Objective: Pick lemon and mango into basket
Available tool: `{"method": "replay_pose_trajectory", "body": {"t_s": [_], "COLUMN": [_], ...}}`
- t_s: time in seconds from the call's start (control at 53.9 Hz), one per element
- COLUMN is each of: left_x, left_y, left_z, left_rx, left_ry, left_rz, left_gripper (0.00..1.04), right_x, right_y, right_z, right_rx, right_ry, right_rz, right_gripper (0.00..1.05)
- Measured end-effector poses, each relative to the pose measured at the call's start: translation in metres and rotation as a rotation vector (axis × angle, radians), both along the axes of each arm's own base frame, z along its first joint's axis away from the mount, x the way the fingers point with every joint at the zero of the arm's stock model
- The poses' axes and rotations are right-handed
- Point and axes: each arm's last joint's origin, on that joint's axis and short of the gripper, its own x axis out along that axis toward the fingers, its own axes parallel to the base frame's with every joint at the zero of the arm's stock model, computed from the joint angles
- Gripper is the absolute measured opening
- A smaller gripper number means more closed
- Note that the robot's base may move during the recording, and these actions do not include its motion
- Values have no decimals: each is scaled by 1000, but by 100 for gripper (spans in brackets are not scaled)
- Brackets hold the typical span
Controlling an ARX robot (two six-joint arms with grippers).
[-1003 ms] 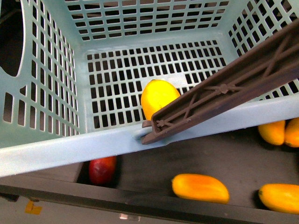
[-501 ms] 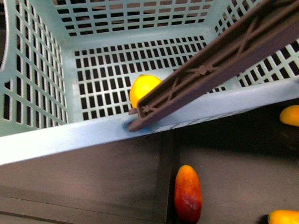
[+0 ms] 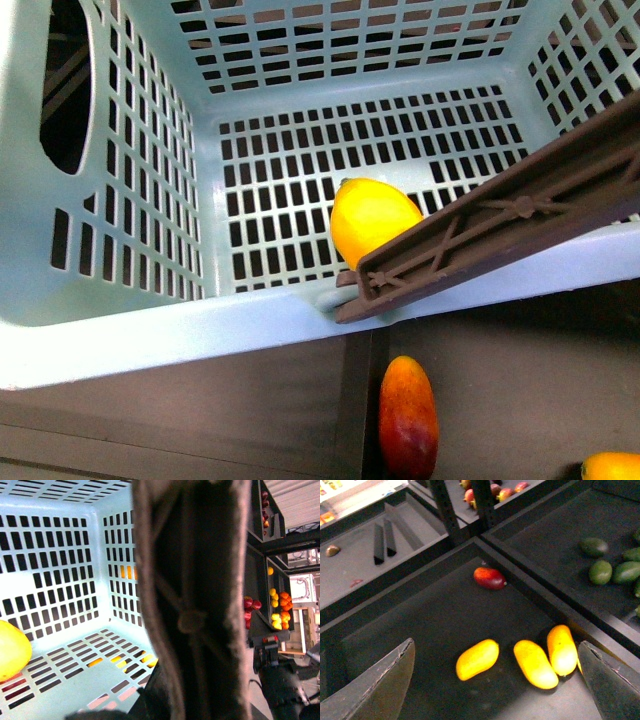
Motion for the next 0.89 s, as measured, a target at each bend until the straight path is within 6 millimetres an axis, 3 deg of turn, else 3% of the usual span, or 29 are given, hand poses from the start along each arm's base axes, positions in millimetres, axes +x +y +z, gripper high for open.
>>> {"method": "replay_pose_trajectory", "body": {"t_s": [0.149,0.334,0.408,0.687,0.891], "left_x": [1,1,1,1,1], "left_y": [1,1,1,1,1], "left_z": [0,0,0,0,0], "left_rx": [5,9,6,4,8], "left_ry": [-4,-7,-5,-3,-7], "left_rz": [13,20,15,11,19], "left_gripper": [5,5,5,5,5], "right_x": [38,105,117,155,195], "right_y": [-32,-70,-76,-80,-69], "right_z": [-24,-127,-152,-202,-221], "right_rx": [63,357,421,527,582], "right_ry": [65,277,307,344,332], "right_rz": [-50,-116,-151,-213,-195], "right_gripper": [96,96,96,96,96]}}
